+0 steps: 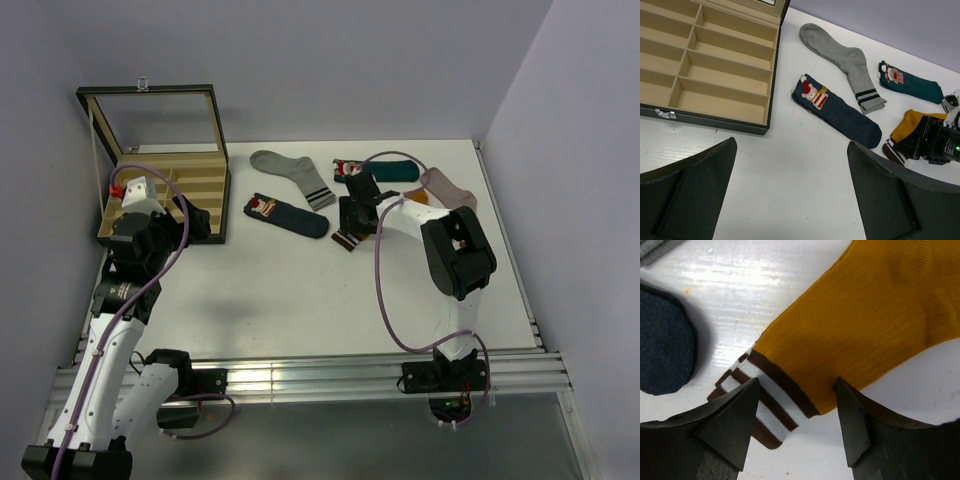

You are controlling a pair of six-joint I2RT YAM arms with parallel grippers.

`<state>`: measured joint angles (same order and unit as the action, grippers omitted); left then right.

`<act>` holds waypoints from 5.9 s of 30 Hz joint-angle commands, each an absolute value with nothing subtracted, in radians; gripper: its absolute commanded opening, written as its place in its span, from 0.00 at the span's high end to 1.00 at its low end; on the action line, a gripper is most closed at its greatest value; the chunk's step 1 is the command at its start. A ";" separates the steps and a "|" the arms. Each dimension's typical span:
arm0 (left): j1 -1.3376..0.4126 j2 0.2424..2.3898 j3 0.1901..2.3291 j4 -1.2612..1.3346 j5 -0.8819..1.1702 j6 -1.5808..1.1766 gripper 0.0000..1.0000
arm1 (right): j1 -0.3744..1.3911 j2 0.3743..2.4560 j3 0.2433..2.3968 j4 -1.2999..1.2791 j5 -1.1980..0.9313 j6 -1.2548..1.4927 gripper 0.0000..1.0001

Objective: Roll the socks
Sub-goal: Move the sock to the center of the board, then roll the sock at the center of the board.

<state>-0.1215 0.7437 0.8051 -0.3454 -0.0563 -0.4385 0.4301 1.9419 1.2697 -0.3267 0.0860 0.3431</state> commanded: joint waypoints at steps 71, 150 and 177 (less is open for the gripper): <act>-0.126 0.811 0.811 -0.318 -0.025 -0.436 0.01 | 1.075 1.677 1.081 -0.407 0.227 0.114 0.56; -0.486 1.163 0.655 -0.183 -0.034 -0.983 0.04 | 0.739 1.896 1.127 -0.187 -0.445 0.305 0.99; -0.558 1.497 0.618 0.087 0.081 -1.178 0.26 | 0.745 1.844 1.112 -0.161 -0.345 0.318 0.85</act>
<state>-0.5404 1.4673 0.6052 0.0521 0.0608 -1.1542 0.7452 1.8874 1.1198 -0.1848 -0.3836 0.3187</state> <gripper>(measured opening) 0.749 0.147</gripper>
